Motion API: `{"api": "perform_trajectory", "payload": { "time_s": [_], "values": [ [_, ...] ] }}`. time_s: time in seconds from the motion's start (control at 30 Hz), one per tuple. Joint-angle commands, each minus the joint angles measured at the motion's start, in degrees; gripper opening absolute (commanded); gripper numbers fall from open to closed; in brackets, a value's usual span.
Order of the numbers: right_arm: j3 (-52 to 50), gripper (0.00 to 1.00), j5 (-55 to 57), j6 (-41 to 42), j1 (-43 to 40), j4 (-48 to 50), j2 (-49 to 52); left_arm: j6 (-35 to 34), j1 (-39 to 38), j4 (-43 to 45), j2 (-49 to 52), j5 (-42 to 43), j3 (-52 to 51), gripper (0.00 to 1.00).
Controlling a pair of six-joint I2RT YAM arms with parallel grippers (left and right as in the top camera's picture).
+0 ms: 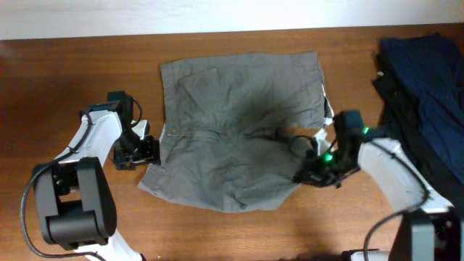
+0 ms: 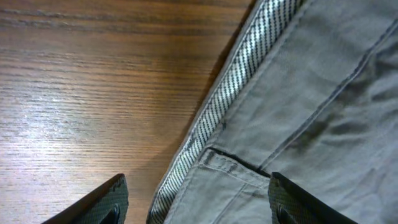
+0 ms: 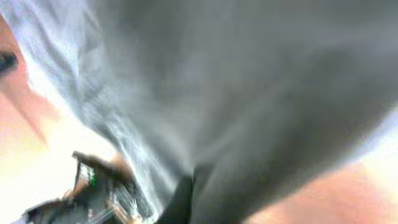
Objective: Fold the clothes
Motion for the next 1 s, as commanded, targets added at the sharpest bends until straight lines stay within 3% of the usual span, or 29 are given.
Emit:
{"api": "perform_trajectory", "payload": {
  "time_s": [0.0, 0.1, 0.17, 0.23, 0.3, 0.37, 0.57, 0.63, 0.73, 0.77, 0.97],
  "values": [
    [17.7, 0.04, 16.2, -3.6, 0.2, -14.7, -2.7, 0.9, 0.0, 0.3, 0.3, 0.8, -0.2, 0.72],
    [25.8, 0.07, 21.2, -3.6, 0.2, -21.9, -2.7, 0.9, 0.0, 0.7, 0.3, 0.8, -0.2, 0.72],
    [24.7, 0.26, 21.4, -3.5, 0.2, -21.8, -2.6, 0.9, 0.0, 0.7, 0.3, 0.8, -0.2, 0.72],
    [21.1, 0.62, 23.1, -3.5, 0.2, -20.3, -2.4, 0.9, 0.0, 0.7, 0.3, 0.8, -0.2, 0.72],
    [15.5, 0.80, 25.0, -2.8, 0.1, -16.3, -2.0, 0.9, 0.0, 0.7, 0.3, 0.8, -0.2, 0.72],
    [11.0, 0.88, 25.0, -1.4, -0.3, -12.3, -1.7, 0.9, 0.0, 0.7, 0.3, 0.9, -0.2, 0.72],
    [-2.4, 0.90, 24.9, 2.6, -5.7, 1.4, -1.6, 2.5, 0.0, -0.4, 0.3, 7.0, -0.2, 0.72],
    [-4.3, 0.85, 24.9, 2.6, -7.6, 4.2, -1.6, 3.3, -0.7, -0.3, 0.3, 9.2, -0.2, 0.72],
    [-8.5, 0.69, 23.7, 2.6, -8.6, 8.9, -1.6, 3.3, -3.7, 0.5, 0.3, 9.5, -1.7, 0.72],
    [-9.4, 0.68, 23.7, 3.0, -8.6, 9.8, -1.6, 3.3, -4.7, 1.0, 0.3, 10.1, -2.5, 0.72],
    [-11.4, 0.83, 23.6, 2.8, -8.6, 11.8, -1.6, -0.3, -11.3, 7.5, 0.3, 11.4, -10.5, 0.72]
  ]
}}
